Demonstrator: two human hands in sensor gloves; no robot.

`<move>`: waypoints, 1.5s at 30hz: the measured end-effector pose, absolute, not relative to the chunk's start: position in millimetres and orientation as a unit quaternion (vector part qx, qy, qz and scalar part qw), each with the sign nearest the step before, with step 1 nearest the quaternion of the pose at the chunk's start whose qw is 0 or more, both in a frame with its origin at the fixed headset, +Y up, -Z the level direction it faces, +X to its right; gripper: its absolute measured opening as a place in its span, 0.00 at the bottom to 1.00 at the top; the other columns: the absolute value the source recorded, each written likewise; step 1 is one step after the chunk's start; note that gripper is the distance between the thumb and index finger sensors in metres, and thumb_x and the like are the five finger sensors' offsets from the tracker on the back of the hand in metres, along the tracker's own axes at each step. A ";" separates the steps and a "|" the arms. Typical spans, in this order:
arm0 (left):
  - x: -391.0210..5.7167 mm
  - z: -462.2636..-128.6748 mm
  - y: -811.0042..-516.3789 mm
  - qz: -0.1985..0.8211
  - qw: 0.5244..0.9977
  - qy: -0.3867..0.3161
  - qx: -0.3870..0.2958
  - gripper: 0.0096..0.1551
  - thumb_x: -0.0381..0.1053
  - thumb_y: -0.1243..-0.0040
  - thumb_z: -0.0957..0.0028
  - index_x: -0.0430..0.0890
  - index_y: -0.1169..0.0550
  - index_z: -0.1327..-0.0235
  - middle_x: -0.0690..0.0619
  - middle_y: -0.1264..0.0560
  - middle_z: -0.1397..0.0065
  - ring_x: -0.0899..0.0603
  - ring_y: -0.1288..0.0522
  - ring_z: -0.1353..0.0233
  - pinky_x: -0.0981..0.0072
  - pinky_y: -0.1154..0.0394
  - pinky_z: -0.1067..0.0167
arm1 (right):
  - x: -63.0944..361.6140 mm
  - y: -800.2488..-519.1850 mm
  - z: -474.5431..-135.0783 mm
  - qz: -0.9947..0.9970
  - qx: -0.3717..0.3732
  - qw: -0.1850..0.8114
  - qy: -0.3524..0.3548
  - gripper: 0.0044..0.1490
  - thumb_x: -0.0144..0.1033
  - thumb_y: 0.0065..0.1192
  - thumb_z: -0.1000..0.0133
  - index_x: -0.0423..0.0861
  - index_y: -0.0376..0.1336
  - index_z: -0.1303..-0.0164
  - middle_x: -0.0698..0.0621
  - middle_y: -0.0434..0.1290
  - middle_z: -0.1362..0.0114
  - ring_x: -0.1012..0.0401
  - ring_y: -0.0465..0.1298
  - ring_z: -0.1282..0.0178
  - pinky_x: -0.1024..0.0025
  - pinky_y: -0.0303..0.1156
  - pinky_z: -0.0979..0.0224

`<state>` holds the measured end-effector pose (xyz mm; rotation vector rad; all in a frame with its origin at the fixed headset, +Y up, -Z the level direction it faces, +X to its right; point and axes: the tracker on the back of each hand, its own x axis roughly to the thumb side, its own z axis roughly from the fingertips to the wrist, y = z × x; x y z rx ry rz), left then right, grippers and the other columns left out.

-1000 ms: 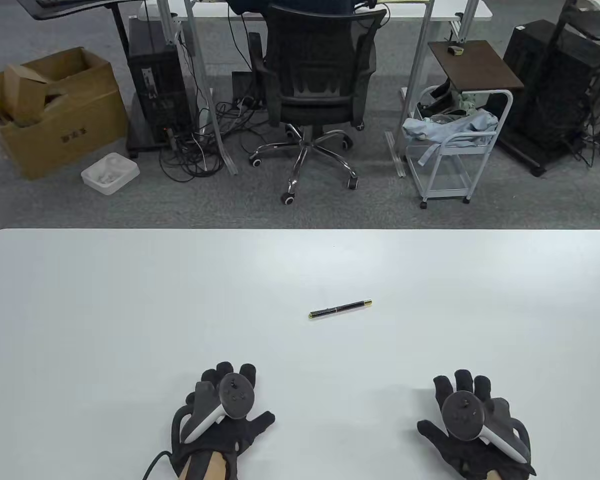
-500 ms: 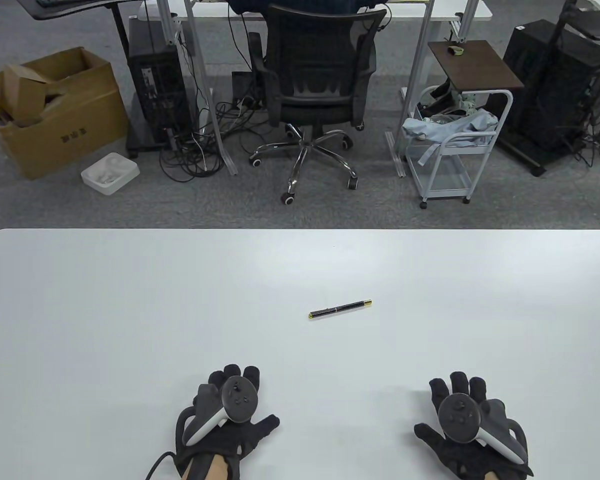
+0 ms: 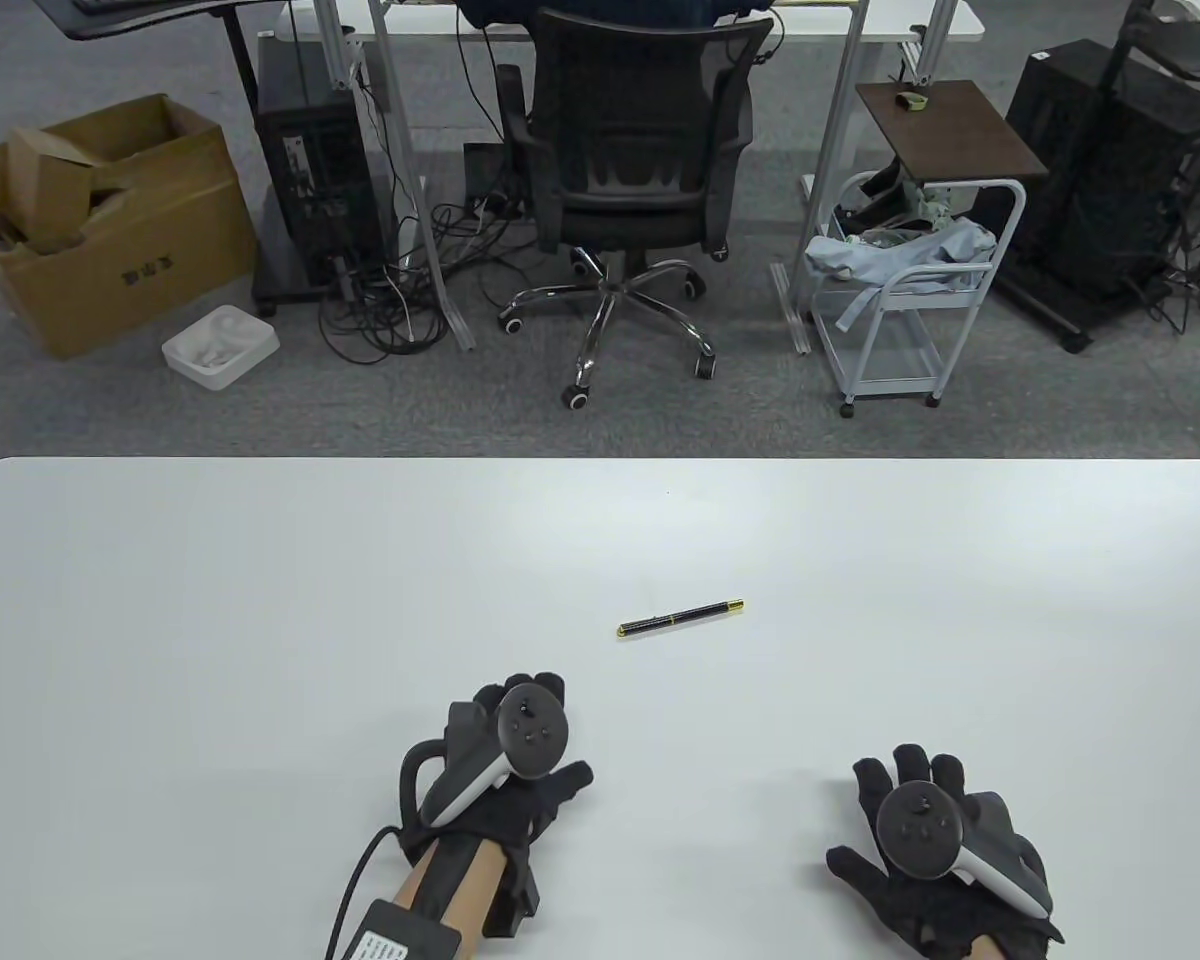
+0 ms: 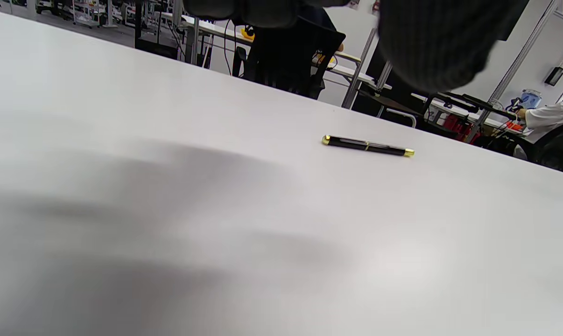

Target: Remove fountain pen cap from fountain pen with left hand

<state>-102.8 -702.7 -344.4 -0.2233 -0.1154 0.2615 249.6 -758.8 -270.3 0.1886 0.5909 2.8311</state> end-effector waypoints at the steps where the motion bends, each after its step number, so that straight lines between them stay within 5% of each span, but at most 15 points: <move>1: -95.3 -356.6 -700.1 0.134 0.984 -0.054 -0.100 0.50 0.61 0.34 0.54 0.51 0.43 0.20 0.46 0.41 0.15 0.33 0.43 0.15 0.28 0.43 0.27 | 250.3 -758.3 -270.6 0.969 0.068 0.127 0.202 0.55 0.61 0.37 0.47 0.46 0.22 0.25 0.36 0.17 0.22 0.32 0.21 0.25 0.24 0.26 0.31; 11: -17.1 -462.5 -739.0 0.060 0.992 -0.023 -0.107 0.35 0.56 0.30 0.55 0.57 0.27 0.31 0.56 0.27 0.24 0.40 0.30 0.22 0.36 0.38 0.27 | 262.6 -759.9 -271.3 0.965 0.070 0.147 0.204 0.55 0.61 0.37 0.47 0.46 0.22 0.25 0.36 0.16 0.23 0.32 0.21 0.26 0.24 0.26 0.32; 18: 9.9 -500.3 -765.8 0.005 0.993 0.012 -0.117 0.31 0.53 0.30 0.55 0.59 0.25 0.35 0.57 0.26 0.26 0.42 0.29 0.24 0.37 0.37 0.26 | 264.7 -759.0 -272.8 0.965 0.079 0.154 0.197 0.55 0.61 0.38 0.47 0.46 0.22 0.25 0.36 0.16 0.23 0.32 0.20 0.26 0.24 0.26 0.32; 26: 8.6 -514.9 -774.6 0.027 0.990 0.047 -0.130 0.23 0.50 0.30 0.56 0.58 0.20 0.45 0.58 0.25 0.31 0.42 0.28 0.28 0.35 0.37 0.27 | 259.1 -761.7 -272.1 0.965 0.096 0.147 0.197 0.55 0.61 0.37 0.47 0.46 0.22 0.25 0.36 0.16 0.23 0.32 0.21 0.26 0.24 0.27 0.32; 34: 12.4 -512.5 -777.3 0.013 0.994 0.032 -0.106 0.22 0.48 0.36 0.54 0.56 0.20 0.44 0.56 0.25 0.32 0.40 0.28 0.29 0.33 0.38 0.27 | 248.9 -766.6 -272.3 0.962 0.111 0.140 0.206 0.55 0.61 0.36 0.47 0.46 0.21 0.25 0.36 0.16 0.23 0.32 0.21 0.26 0.24 0.27 0.32; 45: -4.5 -496.6 -743.3 0.032 0.998 0.004 -0.055 0.22 0.48 0.37 0.54 0.57 0.20 0.45 0.53 0.21 0.34 0.38 0.24 0.28 0.29 0.37 0.30 | 251.6 -770.1 -272.4 0.961 0.095 0.142 0.218 0.55 0.61 0.36 0.47 0.46 0.21 0.26 0.36 0.15 0.24 0.32 0.20 0.26 0.24 0.26 0.32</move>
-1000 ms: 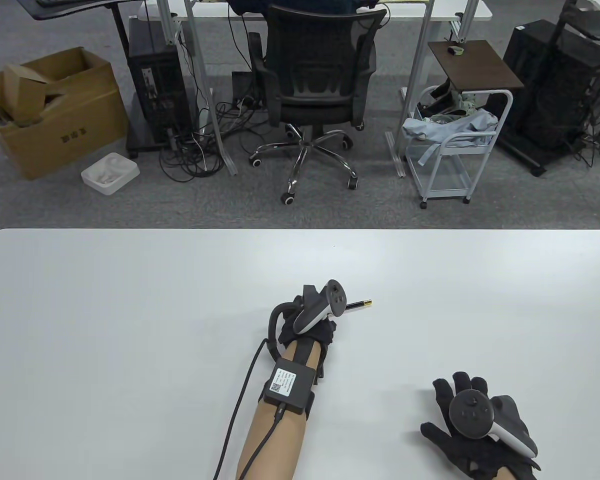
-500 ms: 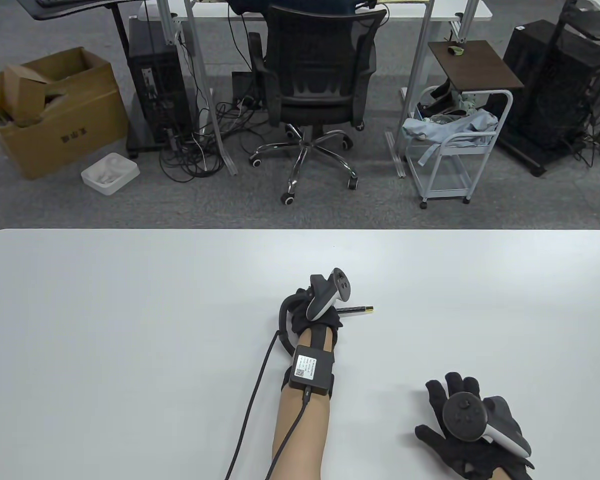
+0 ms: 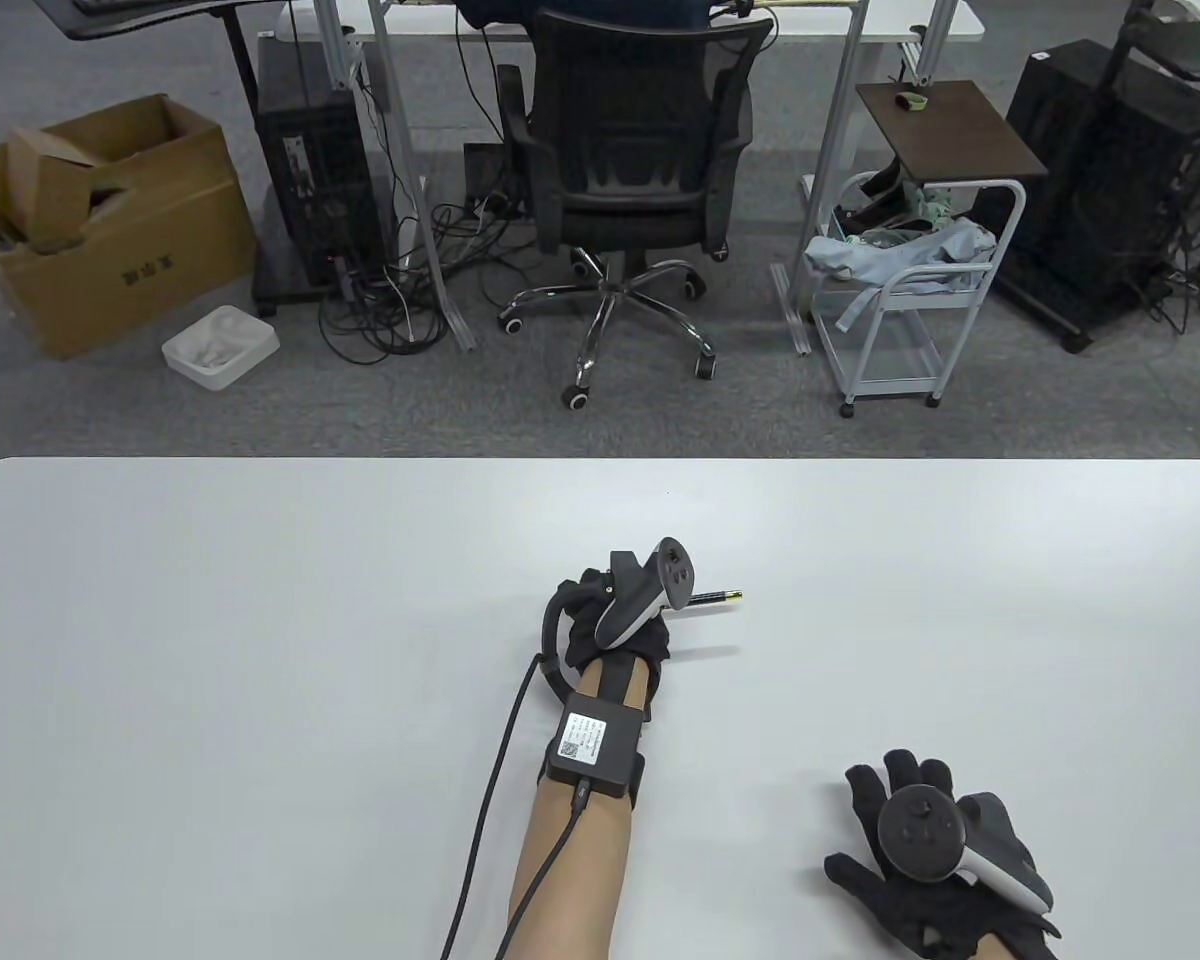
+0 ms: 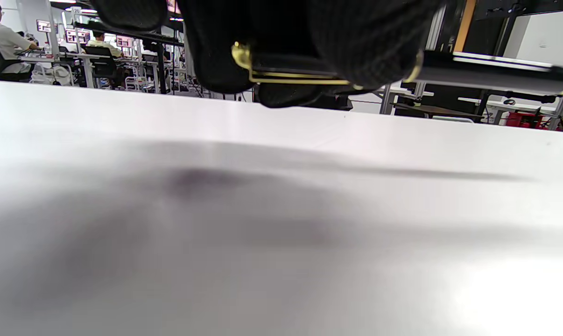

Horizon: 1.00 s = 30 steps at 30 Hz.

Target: Remove fountain pen cap from fountain pen with left hand

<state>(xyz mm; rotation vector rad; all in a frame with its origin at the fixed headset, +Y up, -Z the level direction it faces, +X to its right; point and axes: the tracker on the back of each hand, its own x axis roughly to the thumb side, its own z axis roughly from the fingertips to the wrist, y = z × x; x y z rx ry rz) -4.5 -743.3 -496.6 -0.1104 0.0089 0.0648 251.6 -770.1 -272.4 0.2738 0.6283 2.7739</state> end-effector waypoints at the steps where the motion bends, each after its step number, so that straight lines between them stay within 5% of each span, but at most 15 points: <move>1: -5.0 -494.1 -739.7 0.031 0.998 0.003 -0.051 0.22 0.48 0.37 0.54 0.57 0.21 0.45 0.53 0.21 0.34 0.38 0.25 0.28 0.29 0.37 0.30 | 251.6 -770.0 -272.3 0.961 0.095 0.141 0.218 0.55 0.62 0.36 0.47 0.46 0.21 0.26 0.36 0.15 0.24 0.32 0.20 0.26 0.24 0.26 0.32; 30: 4.7 -365.0 -658.8 0.020 0.992 -0.127 0.015 0.22 0.47 0.38 0.53 0.54 0.21 0.43 0.52 0.22 0.34 0.37 0.26 0.29 0.28 0.40 0.29 | 276.6 -756.1 -265.8 0.968 0.023 0.164 0.189 0.55 0.61 0.37 0.47 0.47 0.19 0.27 0.36 0.14 0.24 0.32 0.20 0.26 0.24 0.25 0.32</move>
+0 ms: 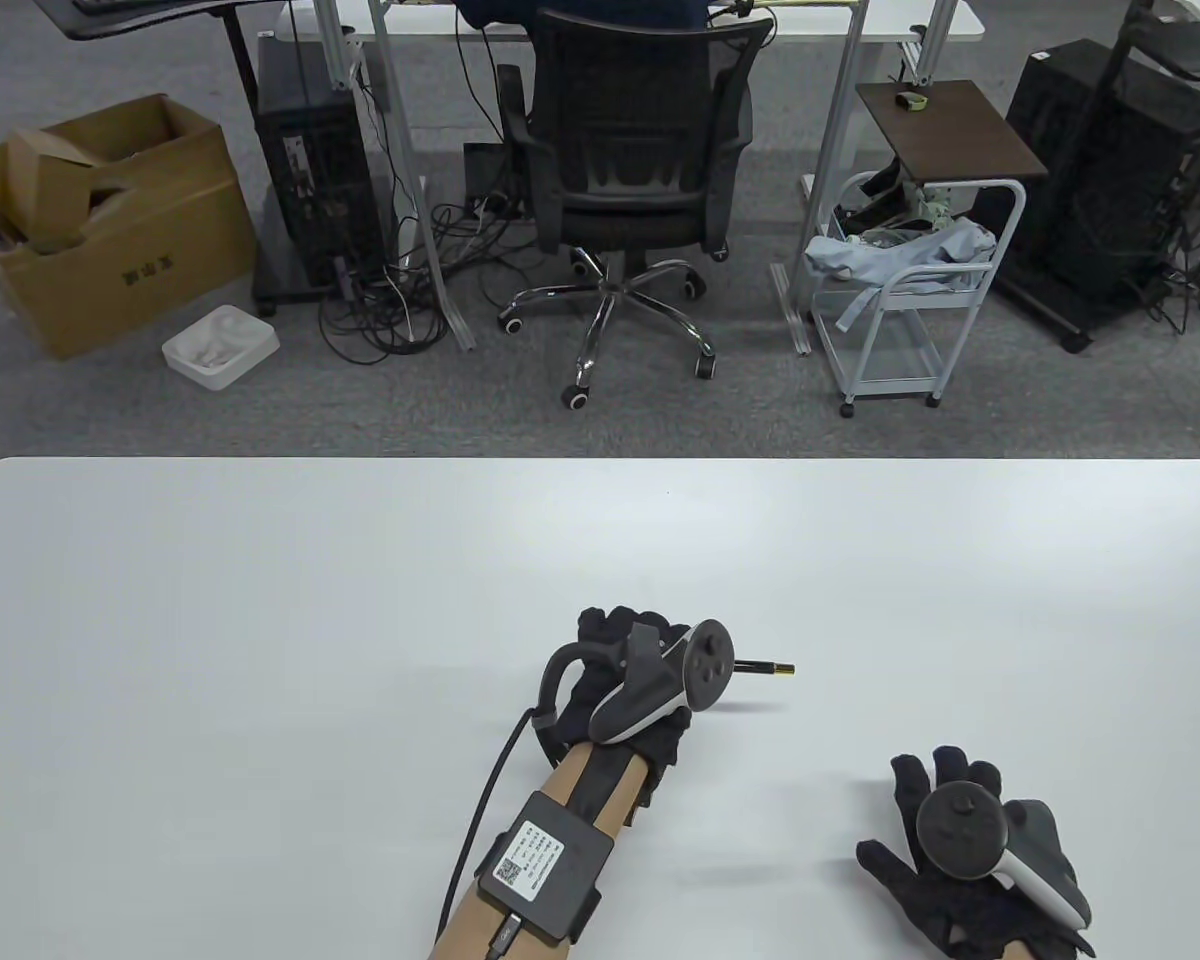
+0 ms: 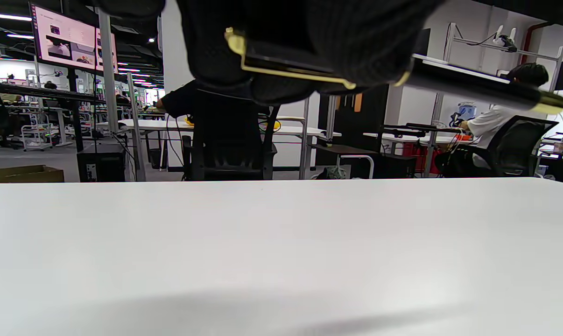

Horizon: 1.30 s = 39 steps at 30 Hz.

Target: Remove fountain pen cap from fountain pen with left hand

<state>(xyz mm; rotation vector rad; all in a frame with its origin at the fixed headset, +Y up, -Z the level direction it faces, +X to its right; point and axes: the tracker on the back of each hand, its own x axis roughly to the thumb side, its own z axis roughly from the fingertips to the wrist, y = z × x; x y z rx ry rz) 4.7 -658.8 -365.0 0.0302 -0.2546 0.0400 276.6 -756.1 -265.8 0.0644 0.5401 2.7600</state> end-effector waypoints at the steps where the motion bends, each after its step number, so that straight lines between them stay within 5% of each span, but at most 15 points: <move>1: 3.6 -361.8 -658.4 0.019 0.991 -0.128 0.015 0.22 0.47 0.38 0.53 0.54 0.21 0.43 0.52 0.22 0.34 0.37 0.27 0.29 0.28 0.40 0.29 | 276.8 -755.8 -265.7 0.968 0.022 0.163 0.189 0.55 0.62 0.37 0.47 0.47 0.19 0.27 0.36 0.14 0.24 0.32 0.20 0.26 0.24 0.25 0.32; 26: -38.5 -283.6 -680.2 0.112 0.986 -0.124 -0.002 0.23 0.47 0.38 0.53 0.52 0.21 0.43 0.50 0.22 0.35 0.36 0.26 0.29 0.28 0.40 0.30 | 273.1 -754.6 -266.8 0.971 0.025 0.146 0.188 0.55 0.61 0.37 0.47 0.47 0.19 0.27 0.37 0.15 0.24 0.33 0.20 0.25 0.24 0.25 0.31; 39: -32.8 -269.3 -727.4 0.048 0.988 -0.142 -0.027 0.22 0.47 0.38 0.54 0.53 0.20 0.44 0.51 0.21 0.36 0.36 0.25 0.32 0.30 0.38 0.30 | 265.7 -754.2 -267.1 0.974 0.028 0.122 0.188 0.54 0.57 0.42 0.45 0.48 0.22 0.26 0.39 0.17 0.22 0.35 0.21 0.24 0.25 0.26 0.31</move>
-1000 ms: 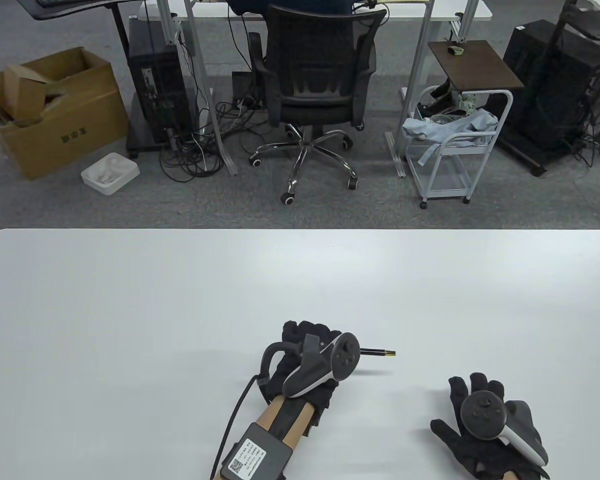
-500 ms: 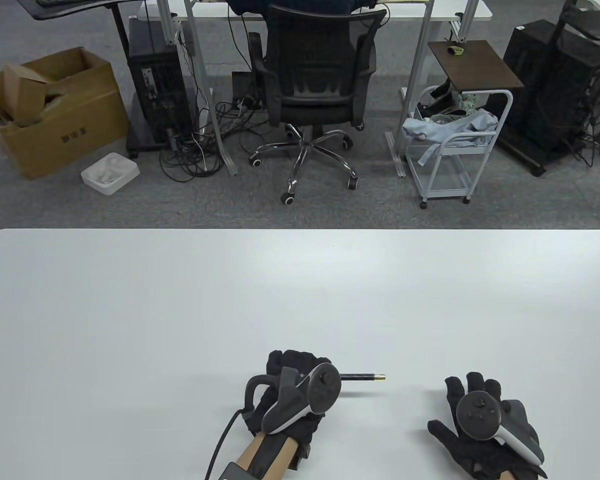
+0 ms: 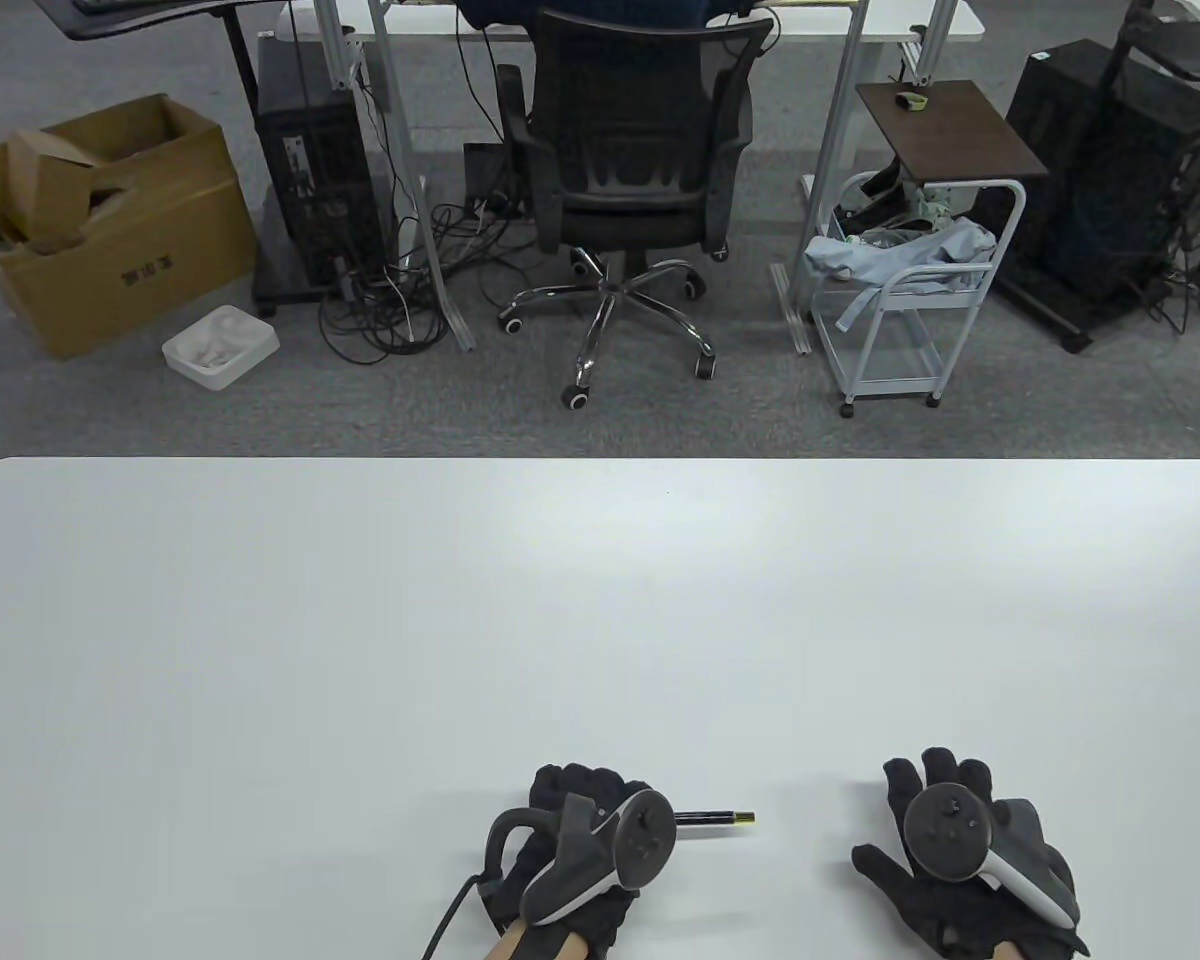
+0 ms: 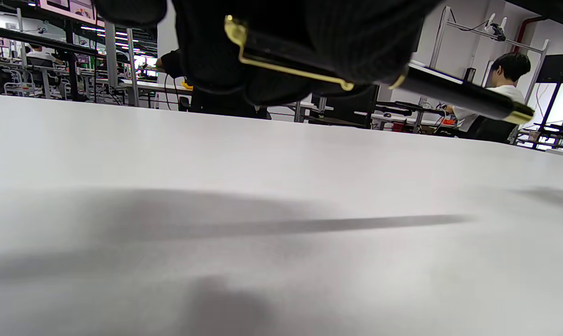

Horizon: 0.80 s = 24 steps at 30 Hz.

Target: Remove fountain pen cap from fountain pen with left hand

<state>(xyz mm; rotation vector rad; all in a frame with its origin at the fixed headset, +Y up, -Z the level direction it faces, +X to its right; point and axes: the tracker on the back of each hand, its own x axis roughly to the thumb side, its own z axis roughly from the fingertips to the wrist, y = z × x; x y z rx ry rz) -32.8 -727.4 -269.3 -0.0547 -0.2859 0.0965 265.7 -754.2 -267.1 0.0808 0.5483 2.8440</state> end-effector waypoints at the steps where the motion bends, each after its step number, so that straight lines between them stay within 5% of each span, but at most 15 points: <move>1: -31.4 -269.3 -727.9 0.051 0.988 -0.144 -0.030 0.22 0.47 0.38 0.54 0.54 0.20 0.44 0.51 0.21 0.36 0.37 0.25 0.31 0.30 0.38 0.30 | 265.0 -753.2 -267.4 0.975 0.030 0.120 0.184 0.53 0.53 0.45 0.44 0.49 0.23 0.26 0.40 0.18 0.21 0.36 0.22 0.23 0.25 0.26 0.30; 18: -10.3 -258.9 -729.3 0.081 0.979 -0.184 -0.043 0.22 0.47 0.39 0.53 0.55 0.21 0.44 0.51 0.22 0.36 0.38 0.23 0.34 0.33 0.34 0.31 | 209.4 -706.2 -248.8 0.974 0.183 0.122 0.056 0.45 0.43 0.54 0.44 0.50 0.38 0.22 0.44 0.40 0.14 0.38 0.40 0.16 0.26 0.38 0.27; 24: 0.4 -249.3 -725.8 0.097 0.969 -0.224 -0.038 0.22 0.47 0.40 0.53 0.55 0.21 0.44 0.51 0.22 0.36 0.38 0.23 0.34 0.33 0.35 0.31 | 175.0 -715.7 -239.0 0.964 0.246 0.096 0.031 0.36 0.41 0.55 0.45 0.49 0.52 0.25 0.44 0.61 0.18 0.41 0.66 0.21 0.29 0.49 0.25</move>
